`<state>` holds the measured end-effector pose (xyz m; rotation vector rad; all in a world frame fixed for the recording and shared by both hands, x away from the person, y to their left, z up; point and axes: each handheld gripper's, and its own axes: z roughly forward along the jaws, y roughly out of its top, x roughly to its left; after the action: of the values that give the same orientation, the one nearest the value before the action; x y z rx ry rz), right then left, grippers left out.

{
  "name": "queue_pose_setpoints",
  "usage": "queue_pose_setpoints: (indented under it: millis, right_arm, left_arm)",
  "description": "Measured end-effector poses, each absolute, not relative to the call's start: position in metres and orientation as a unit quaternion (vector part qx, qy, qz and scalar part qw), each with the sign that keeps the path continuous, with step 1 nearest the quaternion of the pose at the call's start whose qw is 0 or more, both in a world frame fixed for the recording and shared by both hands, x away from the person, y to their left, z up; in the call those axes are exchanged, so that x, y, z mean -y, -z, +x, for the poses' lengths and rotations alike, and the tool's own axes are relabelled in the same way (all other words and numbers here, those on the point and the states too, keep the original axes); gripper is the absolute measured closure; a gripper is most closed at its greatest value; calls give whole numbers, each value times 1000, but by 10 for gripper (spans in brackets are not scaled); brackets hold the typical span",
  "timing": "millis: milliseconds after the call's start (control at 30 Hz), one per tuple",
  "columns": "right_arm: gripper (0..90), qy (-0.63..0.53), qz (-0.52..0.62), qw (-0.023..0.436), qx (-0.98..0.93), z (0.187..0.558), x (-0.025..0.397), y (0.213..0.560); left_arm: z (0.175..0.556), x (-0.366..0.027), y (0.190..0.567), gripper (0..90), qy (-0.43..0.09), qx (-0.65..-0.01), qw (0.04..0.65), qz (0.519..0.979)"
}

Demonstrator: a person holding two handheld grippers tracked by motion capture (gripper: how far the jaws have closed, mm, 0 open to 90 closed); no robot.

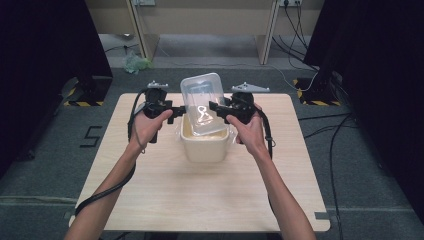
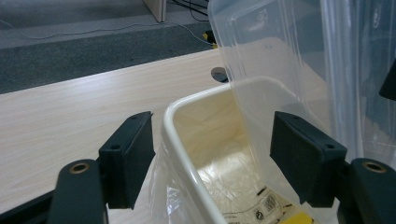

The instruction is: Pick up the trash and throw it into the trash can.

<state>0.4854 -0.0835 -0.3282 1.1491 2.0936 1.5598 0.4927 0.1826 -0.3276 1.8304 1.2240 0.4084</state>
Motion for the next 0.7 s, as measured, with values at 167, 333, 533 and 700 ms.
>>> queue_pose_setpoints:
  millis: [167,333,533,700]
  right_arm:
    - [497,-537,402,150,-726,489,81,335]
    - [497,-530,404,148,-731,493,78,348]
    - [497,-520,403,162,-735,495,76,357]
    - [498,-514,403,169,-738,493,76,364]
  left_arm:
    - [502,-184,334,305,-164,-502,433,731]
    - [508,-186,343,304,-159,-510,428,729]
    - [513,-185,351,303,-158,-513,422,730]
    - [515,-184,357,297,-155,-515,418,732]
